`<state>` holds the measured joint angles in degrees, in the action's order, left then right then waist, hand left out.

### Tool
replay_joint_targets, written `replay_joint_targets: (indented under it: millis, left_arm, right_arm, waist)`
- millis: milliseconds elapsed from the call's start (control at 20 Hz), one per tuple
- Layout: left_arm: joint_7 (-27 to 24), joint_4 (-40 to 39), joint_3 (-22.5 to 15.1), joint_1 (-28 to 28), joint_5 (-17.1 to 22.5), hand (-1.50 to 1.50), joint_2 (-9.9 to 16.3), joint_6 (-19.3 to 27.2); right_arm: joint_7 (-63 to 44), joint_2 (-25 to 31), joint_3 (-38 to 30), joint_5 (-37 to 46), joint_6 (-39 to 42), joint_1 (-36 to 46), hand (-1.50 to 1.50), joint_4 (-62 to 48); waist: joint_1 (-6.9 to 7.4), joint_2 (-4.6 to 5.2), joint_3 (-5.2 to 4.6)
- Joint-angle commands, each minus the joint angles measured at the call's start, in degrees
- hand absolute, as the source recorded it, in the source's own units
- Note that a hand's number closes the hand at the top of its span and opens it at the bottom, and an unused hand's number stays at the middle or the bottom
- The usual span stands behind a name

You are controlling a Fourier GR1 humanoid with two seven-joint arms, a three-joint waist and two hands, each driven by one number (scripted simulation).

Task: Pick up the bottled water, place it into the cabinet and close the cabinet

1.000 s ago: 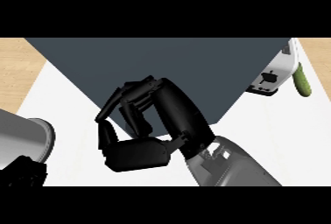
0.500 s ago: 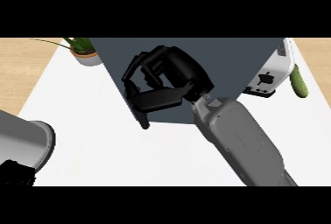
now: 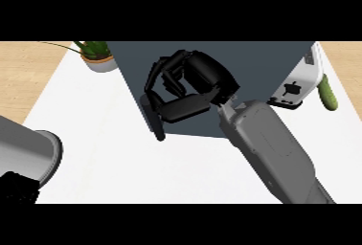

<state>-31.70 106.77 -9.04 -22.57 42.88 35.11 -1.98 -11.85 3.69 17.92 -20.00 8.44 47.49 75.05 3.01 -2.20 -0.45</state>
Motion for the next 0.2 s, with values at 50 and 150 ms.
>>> replay_joint_targets:
  millis: [50, 150]
  left_arm:
    - [0.11, -0.33, -0.36, 0.65, -0.78, 1.5, -1.15, 1.21]
    - [1.57, 0.33, 0.21, 1.79, 0.36, 1.5, -0.04, 0.43]
  right_arm:
    - [1.02, 5.42, -8.2, 1.15, -2.21, 2.78, 1.5, -10.59]
    - [1.54, 5.02, -8.36, 1.03, -2.12, 3.2, 1.5, -11.31]
  waist:
    - [-0.53, 3.3, 0.42]
    - [-0.39, 3.53, 0.43]
